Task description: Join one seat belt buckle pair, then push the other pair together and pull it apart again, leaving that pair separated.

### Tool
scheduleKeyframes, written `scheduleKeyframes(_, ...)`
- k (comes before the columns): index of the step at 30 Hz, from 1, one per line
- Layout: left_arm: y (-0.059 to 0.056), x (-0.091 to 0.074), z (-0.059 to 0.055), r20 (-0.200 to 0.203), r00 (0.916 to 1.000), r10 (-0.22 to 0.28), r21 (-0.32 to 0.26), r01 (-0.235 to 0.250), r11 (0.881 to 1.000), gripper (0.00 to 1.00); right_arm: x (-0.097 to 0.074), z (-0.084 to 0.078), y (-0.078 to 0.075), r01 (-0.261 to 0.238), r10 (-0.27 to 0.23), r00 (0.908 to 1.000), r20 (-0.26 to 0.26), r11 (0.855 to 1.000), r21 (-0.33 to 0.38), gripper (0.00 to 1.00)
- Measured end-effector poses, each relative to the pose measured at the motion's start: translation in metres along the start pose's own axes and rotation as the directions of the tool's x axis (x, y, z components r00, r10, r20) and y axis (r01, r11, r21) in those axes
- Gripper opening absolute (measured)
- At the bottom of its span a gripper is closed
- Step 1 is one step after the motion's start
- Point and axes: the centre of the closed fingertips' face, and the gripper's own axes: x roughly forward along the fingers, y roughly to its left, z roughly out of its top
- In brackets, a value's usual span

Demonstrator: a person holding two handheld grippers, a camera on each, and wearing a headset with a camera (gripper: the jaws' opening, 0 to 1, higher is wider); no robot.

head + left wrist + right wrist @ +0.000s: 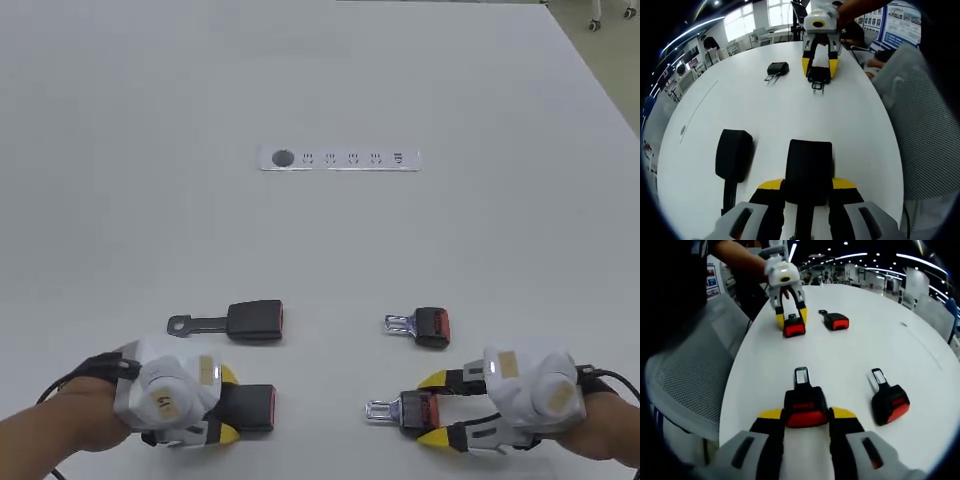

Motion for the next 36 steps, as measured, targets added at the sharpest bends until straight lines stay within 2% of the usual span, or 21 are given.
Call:
scheduleKeyframes(5, 0.000, 0.000, -0.001, -0.026, 0.9996, -0.007, -0.002, 0.007, 1.000, 0.35, 0.007, 0.007, -0.001, 0.003, -0.003, 0.9998, 0.020, 1.000, 0.002, 0.35)
scheduleKeyframes(12, 0.000, 0.000, -0.001, -0.042, 0.9990, -0.011, -0.003, 0.011, 1.000, 0.35, 0.021, 0.022, -0.004, 0.003, -0.003, 0.9991, 0.043, 1.000, -0.002, 0.35)
scheduleKeyframes(26, 0.001, 0.000, -0.002, -0.088, 0.9957, -0.031, 0.026, 0.033, 0.999, 0.35, 0.048, 0.053, 0.002, -0.026, 0.028, 0.9972, 0.070, 0.999, -0.028, 0.35)
scheduleKeyframes(36, 0.000, 0.000, -0.002, -0.101, 0.9943, -0.035, 0.031, 0.038, 0.999, 0.35, 0.072, 0.075, 0.005, -0.030, 0.032, 0.9956, 0.088, 0.999, -0.024, 0.35)
